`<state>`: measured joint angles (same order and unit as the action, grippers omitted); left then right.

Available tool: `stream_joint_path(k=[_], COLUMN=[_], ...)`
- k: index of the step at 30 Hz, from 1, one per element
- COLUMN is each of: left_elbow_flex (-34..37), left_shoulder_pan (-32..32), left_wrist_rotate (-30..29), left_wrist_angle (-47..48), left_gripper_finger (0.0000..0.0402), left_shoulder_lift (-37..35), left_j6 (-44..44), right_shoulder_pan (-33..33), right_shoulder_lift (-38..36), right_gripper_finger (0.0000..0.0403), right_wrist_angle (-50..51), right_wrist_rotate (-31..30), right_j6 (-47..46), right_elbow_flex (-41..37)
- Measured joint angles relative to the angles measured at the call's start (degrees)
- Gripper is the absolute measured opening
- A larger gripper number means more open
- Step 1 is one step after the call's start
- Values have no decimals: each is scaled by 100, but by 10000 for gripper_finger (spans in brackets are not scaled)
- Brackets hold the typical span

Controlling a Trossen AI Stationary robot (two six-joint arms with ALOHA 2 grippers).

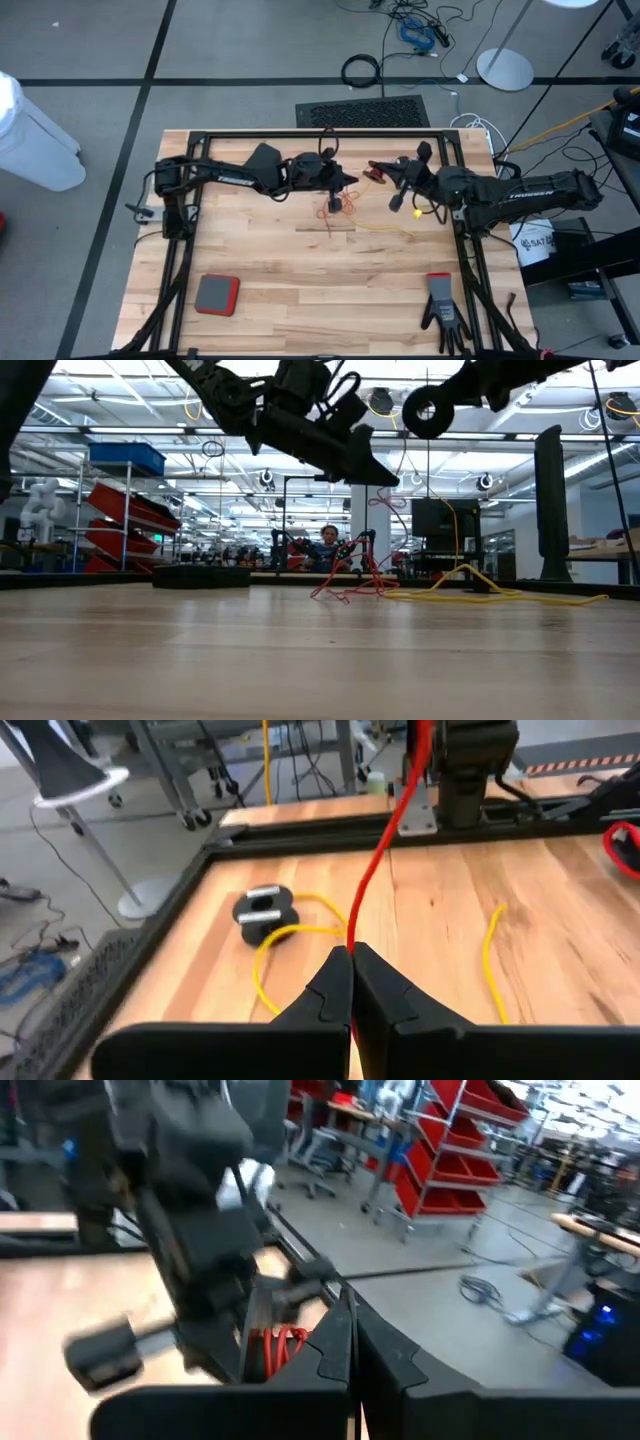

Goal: Coil cords
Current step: Uncoil the red wire from the spool

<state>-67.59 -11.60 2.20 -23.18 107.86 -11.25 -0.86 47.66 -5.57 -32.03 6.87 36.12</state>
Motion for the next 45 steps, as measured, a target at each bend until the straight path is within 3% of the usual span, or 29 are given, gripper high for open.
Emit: stream_joint_path(k=[9, 15, 28, 38, 45], left_elbow_flex=[-147, -441, -579, -575, -575], left_shoulder_pan=[286, 567, 846, 841, 835], left_wrist_rotate=[156, 205, 424, 319, -494], left_wrist_angle=[-577, -641, -586, 538, 1776], left_gripper_finger=[0, 0, 0, 0, 0], left_shoulder_lift=[539, 680, 673, -58, -714], left_j6=[241, 191, 35, -478, -925], right_shoulder_pan=[3, 58, 511, 608, 606], right_shoulder_lift=[139, 602, 1224, 1210, 1071], right_gripper_finger=[0, 0, 0, 0, 0], right_wrist_angle=[-852, -1372, -967, -288, -11], right_wrist_rotate=[150, -397, -704, -705, -700], right_j6=[162, 579, 743, 533, 468], right_elbow_flex=[0, 2, 0, 0, 0])
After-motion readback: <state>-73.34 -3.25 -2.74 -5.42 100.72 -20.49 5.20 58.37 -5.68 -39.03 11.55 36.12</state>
